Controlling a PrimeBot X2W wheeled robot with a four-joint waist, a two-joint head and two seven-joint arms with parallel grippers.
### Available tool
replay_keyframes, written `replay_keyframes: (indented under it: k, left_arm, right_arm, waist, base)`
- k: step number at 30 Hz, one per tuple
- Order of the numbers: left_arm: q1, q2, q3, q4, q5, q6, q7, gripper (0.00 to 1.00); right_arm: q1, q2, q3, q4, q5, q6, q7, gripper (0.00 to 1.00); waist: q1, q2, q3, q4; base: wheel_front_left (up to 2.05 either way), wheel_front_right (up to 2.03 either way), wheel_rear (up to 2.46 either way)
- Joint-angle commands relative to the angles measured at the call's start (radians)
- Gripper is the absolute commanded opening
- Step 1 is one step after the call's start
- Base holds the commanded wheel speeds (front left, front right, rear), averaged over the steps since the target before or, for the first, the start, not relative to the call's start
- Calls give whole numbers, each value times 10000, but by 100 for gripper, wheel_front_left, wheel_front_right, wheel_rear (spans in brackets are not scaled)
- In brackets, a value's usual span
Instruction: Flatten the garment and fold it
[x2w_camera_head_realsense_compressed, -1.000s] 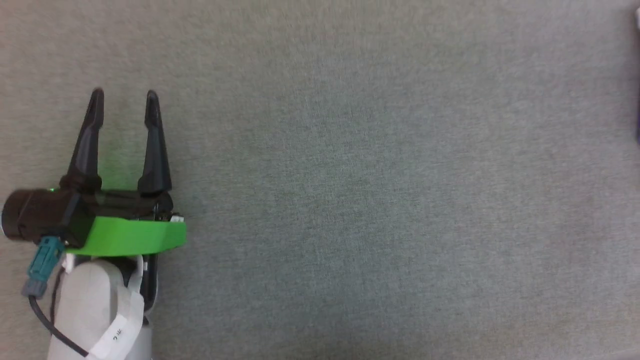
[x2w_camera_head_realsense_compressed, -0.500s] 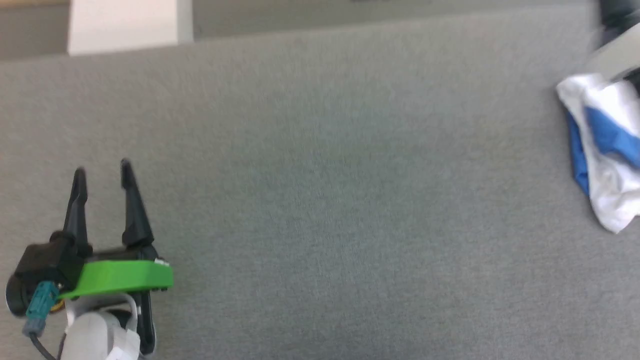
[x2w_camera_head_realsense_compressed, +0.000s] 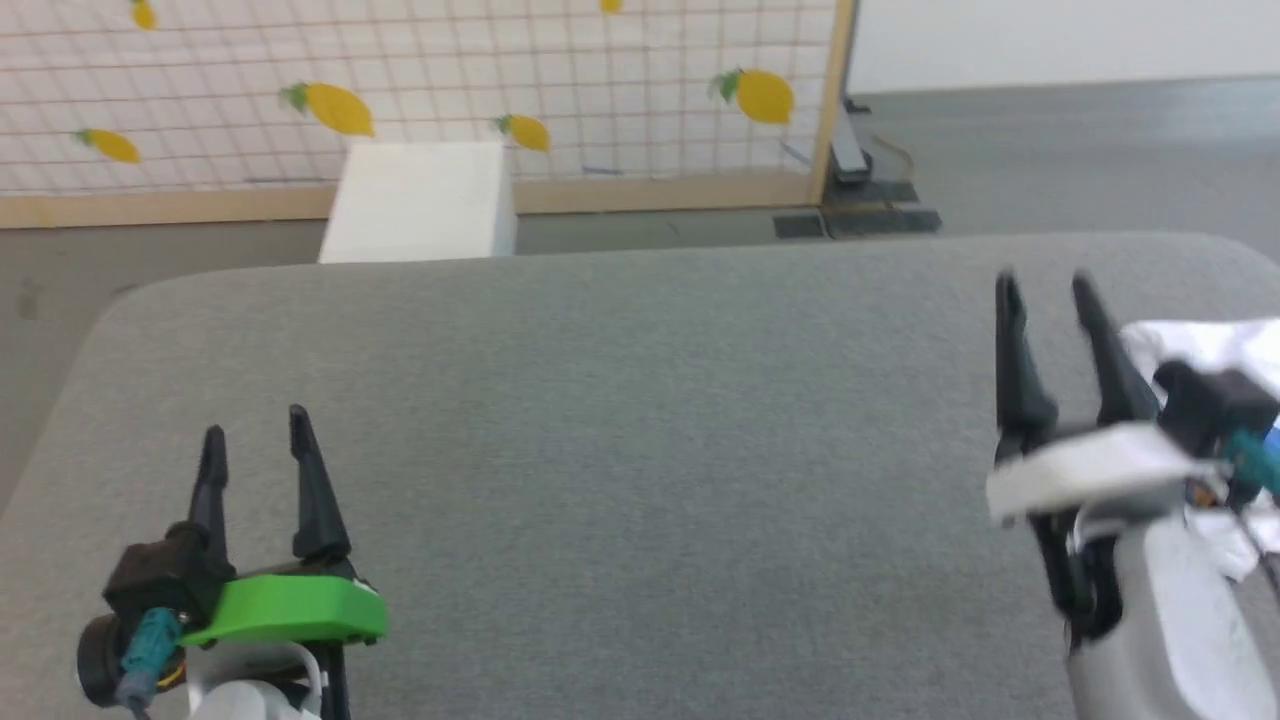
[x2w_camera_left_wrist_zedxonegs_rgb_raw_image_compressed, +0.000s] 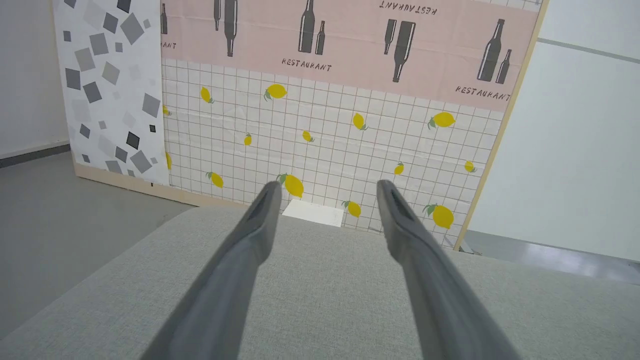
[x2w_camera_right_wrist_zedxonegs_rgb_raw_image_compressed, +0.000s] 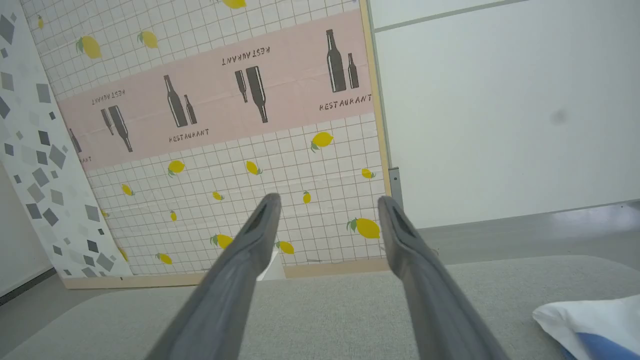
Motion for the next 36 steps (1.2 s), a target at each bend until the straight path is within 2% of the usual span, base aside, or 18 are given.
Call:
replay_keyframes:
  k: [1, 13, 26, 27, 36]
  left_arm:
    - [139, -37, -113, 116, 82, 82, -53, 100]
    - [102, -102, -1055, 1357, 317, 91, 9, 100]
    - [-176, -128, -1336, 2153, 182, 52, -61, 100]
    - [-15, -96, -1326, 2144, 197, 47, 10, 0]
    - [2, -97, -1299, 2064, 282, 23, 108, 0]
  right_arm:
    - [345, 38, 74, 63, 100, -15, -134, 100]
    - [1546, 42, 394, 629, -270, -15, -299, 100]
    - [1766, 42, 483, 704, -288, -15, -305, 100]
    - [1638, 33, 462, 709, -324, 0, -239, 0]
    - [1695, 31, 454, 572, -410, -1, -138, 0]
  waist:
    - [1, -1, -239, 279]
    - [1, -1, 100, 170]
    - [1, -1, 300, 34]
    - [1, -1, 293, 37]
    - [1, -1, 292, 55]
  base:
    - [0, 0, 0]
    - [0, 0, 0]
    - [0, 0, 0]
    - [0, 0, 0]
    - [0, 0, 0]
